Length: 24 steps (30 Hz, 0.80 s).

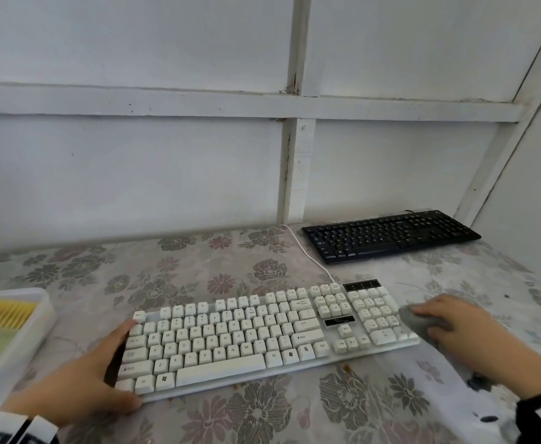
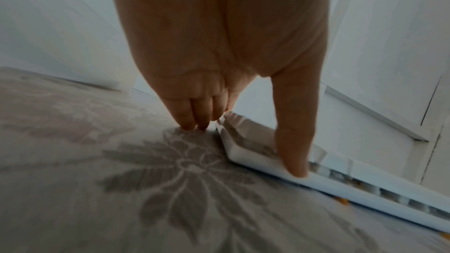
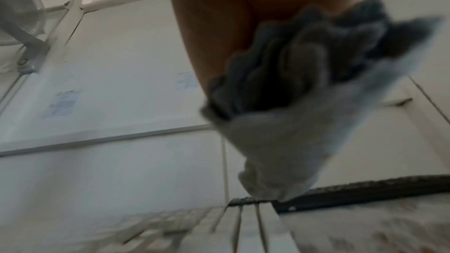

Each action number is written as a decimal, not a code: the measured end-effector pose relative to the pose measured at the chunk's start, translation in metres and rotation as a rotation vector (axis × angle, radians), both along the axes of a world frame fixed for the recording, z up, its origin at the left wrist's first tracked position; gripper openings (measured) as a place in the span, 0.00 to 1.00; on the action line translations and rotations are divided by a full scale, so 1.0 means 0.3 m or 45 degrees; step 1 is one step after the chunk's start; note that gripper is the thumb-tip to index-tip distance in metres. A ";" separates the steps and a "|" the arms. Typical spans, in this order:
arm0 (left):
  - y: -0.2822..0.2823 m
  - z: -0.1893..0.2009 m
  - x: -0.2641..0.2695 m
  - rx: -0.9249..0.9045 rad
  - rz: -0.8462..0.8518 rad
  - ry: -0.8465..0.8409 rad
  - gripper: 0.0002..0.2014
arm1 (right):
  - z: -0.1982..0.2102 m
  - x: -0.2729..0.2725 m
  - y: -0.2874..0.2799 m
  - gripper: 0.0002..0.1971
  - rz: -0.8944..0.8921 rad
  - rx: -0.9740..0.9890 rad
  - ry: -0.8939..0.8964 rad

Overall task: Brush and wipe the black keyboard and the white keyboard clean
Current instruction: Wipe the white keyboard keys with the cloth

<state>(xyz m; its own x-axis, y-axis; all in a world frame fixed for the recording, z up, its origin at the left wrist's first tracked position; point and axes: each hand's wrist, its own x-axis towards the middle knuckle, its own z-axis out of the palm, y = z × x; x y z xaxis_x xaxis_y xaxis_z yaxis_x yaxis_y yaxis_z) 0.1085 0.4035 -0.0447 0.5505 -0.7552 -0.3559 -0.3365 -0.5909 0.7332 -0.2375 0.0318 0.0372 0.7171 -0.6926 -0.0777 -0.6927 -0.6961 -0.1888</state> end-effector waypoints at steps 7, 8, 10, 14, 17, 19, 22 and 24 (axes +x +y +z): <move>-0.012 -0.020 0.008 -0.029 0.062 -0.041 0.70 | 0.022 0.207 -0.101 0.15 -0.063 0.179 -0.220; -0.010 -0.026 0.010 -0.038 0.075 -0.027 0.70 | 0.000 0.230 -0.118 0.14 -0.078 0.223 -0.193; -0.010 -0.030 0.008 -0.049 0.086 -0.013 0.69 | -0.032 0.257 -0.144 0.12 -0.118 0.250 -0.149; -0.021 -0.017 -0.005 -0.046 0.112 -0.019 0.72 | -0.033 0.255 -0.158 0.11 -0.163 0.232 -0.076; -0.032 -0.002 -0.021 -0.044 0.132 -0.024 0.75 | -0.038 0.227 -0.158 0.04 -0.189 0.248 -0.082; -0.034 0.002 -0.026 -0.032 0.136 -0.053 0.77 | -0.047 0.209 -0.156 0.03 -0.187 0.237 -0.091; -0.036 0.008 -0.031 -0.035 0.135 -0.077 0.77 | -0.050 0.173 -0.140 0.09 -0.191 0.236 -0.076; -0.036 0.010 -0.035 -0.042 0.139 -0.090 0.77 | -0.049 0.148 -0.121 0.13 -0.184 0.246 -0.074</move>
